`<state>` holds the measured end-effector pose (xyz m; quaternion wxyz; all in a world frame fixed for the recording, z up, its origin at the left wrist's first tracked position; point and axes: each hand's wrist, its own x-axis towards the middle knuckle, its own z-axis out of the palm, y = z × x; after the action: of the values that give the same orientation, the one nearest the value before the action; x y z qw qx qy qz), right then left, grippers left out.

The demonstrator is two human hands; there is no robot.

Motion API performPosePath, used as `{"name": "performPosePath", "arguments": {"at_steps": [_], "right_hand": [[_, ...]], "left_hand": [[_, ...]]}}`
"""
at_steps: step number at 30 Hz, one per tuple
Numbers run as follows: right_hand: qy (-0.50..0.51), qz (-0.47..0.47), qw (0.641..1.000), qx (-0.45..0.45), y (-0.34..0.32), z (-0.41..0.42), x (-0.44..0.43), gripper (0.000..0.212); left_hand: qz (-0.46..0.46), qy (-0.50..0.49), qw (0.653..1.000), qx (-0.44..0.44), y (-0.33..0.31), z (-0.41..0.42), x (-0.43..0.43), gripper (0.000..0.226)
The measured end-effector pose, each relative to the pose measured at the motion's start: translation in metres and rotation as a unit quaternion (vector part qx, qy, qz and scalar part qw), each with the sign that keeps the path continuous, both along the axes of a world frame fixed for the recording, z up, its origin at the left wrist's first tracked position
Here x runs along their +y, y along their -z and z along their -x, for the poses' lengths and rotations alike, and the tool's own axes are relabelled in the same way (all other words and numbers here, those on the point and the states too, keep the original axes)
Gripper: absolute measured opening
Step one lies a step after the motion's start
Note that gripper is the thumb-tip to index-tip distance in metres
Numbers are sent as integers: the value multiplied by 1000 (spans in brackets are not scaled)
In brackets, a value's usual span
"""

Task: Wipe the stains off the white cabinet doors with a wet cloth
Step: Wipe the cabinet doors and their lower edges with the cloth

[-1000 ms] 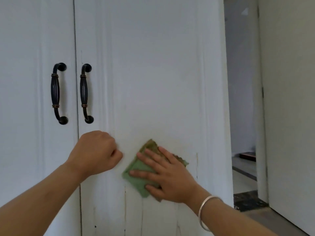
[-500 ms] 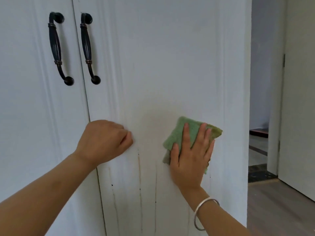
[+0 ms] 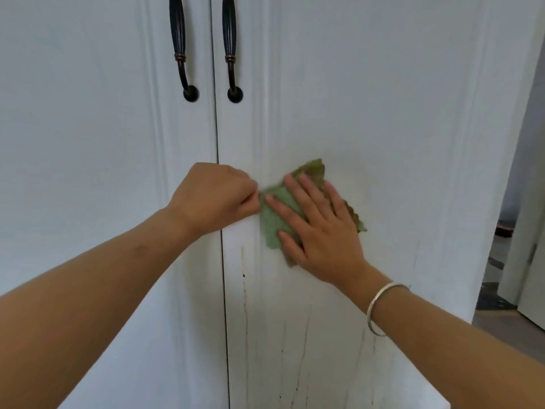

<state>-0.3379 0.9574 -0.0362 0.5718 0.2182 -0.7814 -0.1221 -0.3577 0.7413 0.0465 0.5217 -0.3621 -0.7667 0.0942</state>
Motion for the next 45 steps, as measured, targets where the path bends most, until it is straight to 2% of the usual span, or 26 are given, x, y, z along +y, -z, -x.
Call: {"name": "performPosePath", "arguments": {"at_steps": [2, 5, 6, 8, 10, 11, 13, 15, 16, 20, 22, 25, 29, 32, 35, 39, 42, 45], "right_hand": [[10, 67, 997, 29, -11, 4, -18, 55], [-3, 132, 991, 23, 21, 8, -48, 56], [-13, 113, 994, 5, 41, 9, -57, 57], [-13, 0, 999, -43, 86, 10, -68, 58], [-1, -118, 990, -75, 130, 12, -72, 61], [3, -147, 985, -91, 146, 12, -71, 62], [9, -182, 978, -105, 156, 12, -67, 62], [9, -222, 972, -80, 138, 14, -62, 59], [4, -212, 975, -68, 122, 14, -60, 57], [11, -16, 1000, -3, 49, 17, -61, 55], [13, 7, 1000, 6, 48, 18, -62, 54], [12, 3, 1000, -25, 92, 15, -62, 55], [64, -92, 989, -92, 167, 5, -47, 58], [75, -137, 982, -104, 176, -7, -32, 61], [62, -53, 993, -90, 129, -17, 3, 54], [110, 106, 987, -39, 69, -24, 77, 58], [113, 284, 952, -10, 61, -23, 93, 59], [116, 433, 893, 40, 87, -12, 51, 59]], "left_hand": [[5, 5, 1000, 7, 3, 4, -1, 36], [-19, 28, 998, -43, 2, 8, -1, 33], [-35, 35, 996, -70, -1, 7, -1, 31], [-41, 42, 991, -121, -4, 4, -2, 30], [-27, 37, 988, -148, -6, 4, -4, 31], [-22, 33, 987, -154, -5, 4, -4, 32], [-24, 28, 987, -155, -4, 5, -5, 33], [-31, 29, 987, -154, -3, 5, -5, 33], [-34, 31, 987, -156, -1, 5, -5, 31], [-48, 45, 988, -138, 0, 3, -7, 30], [-59, 50, 988, -134, 4, 1, -4, 31], [-87, 44, 988, -123, 15, 2, 1, 32], [-106, 22, 989, -100, 23, -3, 3, 32], [-42, 33, 993, -106, 37, -16, 12, 32], [59, -32, 988, -138, 53, -24, 36, 35], [37, -104, 984, -142, 60, -20, 46, 38], [31, -111, 985, -126, 63, -21, 53, 41], [26, -119, 984, -131, 66, -22, 59, 42]]}}
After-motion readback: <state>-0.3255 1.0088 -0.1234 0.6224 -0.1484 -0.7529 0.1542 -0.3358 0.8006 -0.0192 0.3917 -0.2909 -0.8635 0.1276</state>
